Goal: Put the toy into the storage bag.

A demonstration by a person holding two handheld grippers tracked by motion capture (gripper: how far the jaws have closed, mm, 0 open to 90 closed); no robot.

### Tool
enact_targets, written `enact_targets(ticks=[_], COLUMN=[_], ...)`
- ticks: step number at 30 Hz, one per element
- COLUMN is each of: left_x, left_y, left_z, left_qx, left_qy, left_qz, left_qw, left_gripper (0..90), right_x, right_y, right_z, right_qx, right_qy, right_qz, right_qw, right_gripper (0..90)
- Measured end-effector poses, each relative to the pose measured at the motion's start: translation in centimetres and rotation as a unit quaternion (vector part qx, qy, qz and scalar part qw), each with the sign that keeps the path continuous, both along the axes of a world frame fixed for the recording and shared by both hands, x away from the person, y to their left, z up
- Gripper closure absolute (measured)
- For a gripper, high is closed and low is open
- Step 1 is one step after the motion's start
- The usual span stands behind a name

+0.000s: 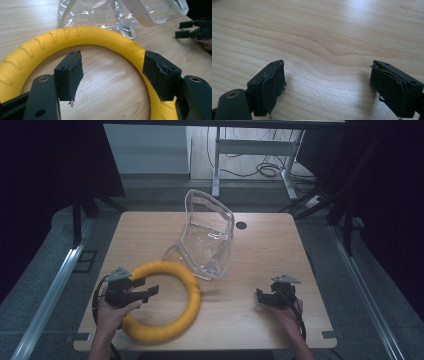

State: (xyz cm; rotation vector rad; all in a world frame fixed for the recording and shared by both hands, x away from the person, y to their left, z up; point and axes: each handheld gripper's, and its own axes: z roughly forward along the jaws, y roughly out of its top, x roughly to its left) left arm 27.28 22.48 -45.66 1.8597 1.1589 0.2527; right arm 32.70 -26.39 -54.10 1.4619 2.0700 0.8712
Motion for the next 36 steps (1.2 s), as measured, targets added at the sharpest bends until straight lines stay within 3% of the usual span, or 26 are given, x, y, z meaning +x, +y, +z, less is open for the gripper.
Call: enact_targets(ticks=[4,7,10,18,30,36], left_x=[-0.5,-0.7,-0.6,-0.8,-1.4,-1.6], left_y=[-0.3,0.0,0.3,-0.4,-2.2,-3.6], left_z=[0.5,0.8,0.8,1.0,1.3,1.0], left_qx=[0.01,0.005,-0.005,0.004,0.022,0.046], left_qy=[-0.006,-0.009,-0.008,0.001,0.018,0.035], left_qz=[-0.021,-0.025,-0.033,-0.055,-0.109,-0.149], left_qw=[0.9997,0.9996,0.9994,0.9985,0.9937,0.9871], left_gripper=[33.0,33.4,34.2,36.1,35.1,34.5], right_x=[0.0,0.0,0.0,0.0,0.0,0.0], right_y=[0.0,0.0,0.0,0.0,0.0,0.0], right_z=[0.0,0.0,0.0,0.0,0.0,0.0], right_qx=[-0.001,0.0,0.001,0.002,0.002,0.002], right_qy=[0.0,-0.001,-0.001,-0.001,0.0,0.0], right_qz=[0.001,-0.002,-0.002,-0.002,-0.002,-0.002], right_qw=[1.0,1.0,1.0,1.0,1.0,1.0], right_gripper=[13.4,13.8,13.9,13.9,13.9,13.9])
